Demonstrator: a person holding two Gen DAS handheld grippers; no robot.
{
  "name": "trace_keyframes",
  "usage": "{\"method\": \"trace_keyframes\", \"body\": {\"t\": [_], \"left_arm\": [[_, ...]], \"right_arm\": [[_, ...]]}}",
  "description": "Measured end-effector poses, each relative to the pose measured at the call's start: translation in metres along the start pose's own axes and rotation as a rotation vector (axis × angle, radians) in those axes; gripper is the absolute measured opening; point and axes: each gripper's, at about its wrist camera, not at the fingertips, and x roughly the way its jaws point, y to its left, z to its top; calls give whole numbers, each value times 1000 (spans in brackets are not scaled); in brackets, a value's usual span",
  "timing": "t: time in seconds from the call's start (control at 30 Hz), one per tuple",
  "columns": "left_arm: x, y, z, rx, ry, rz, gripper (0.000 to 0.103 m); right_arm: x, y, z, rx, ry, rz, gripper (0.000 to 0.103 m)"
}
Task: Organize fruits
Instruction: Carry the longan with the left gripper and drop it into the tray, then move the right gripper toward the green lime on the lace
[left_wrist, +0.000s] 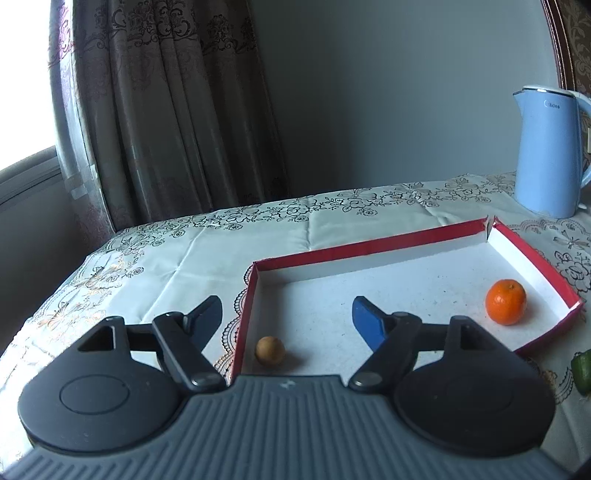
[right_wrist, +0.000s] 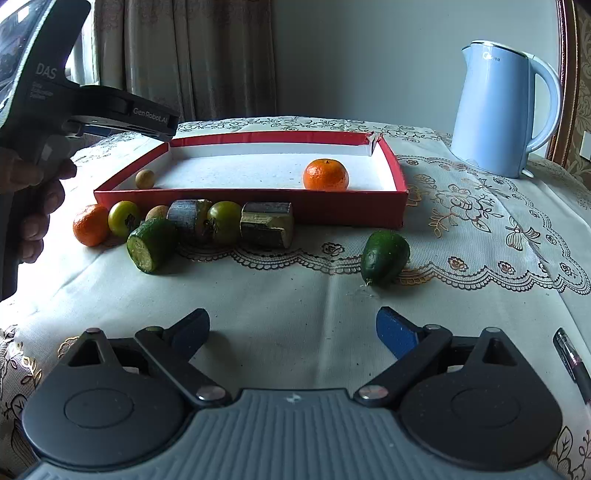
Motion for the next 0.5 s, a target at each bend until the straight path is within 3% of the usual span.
{"method": "trace_keyframes", "body": {"t": [0.1, 0.2, 0.3, 0.5], "left_arm": [[-25, 14, -15, -48, 12, -23, 79], [-57, 26, -36, -83, -12, -29, 89], [-80, 37, -59, -103, -14, -40, 90], [-87, 40, -97, -122, 19, -45, 92]], "right_arm": [[0, 0, 0, 3, -1, 2, 98], [0, 0, 0, 1, 0, -1, 98], [0, 0, 0, -2, 0, -5, 98], [-7, -1, -2, 6, -41, -8, 98]]}}
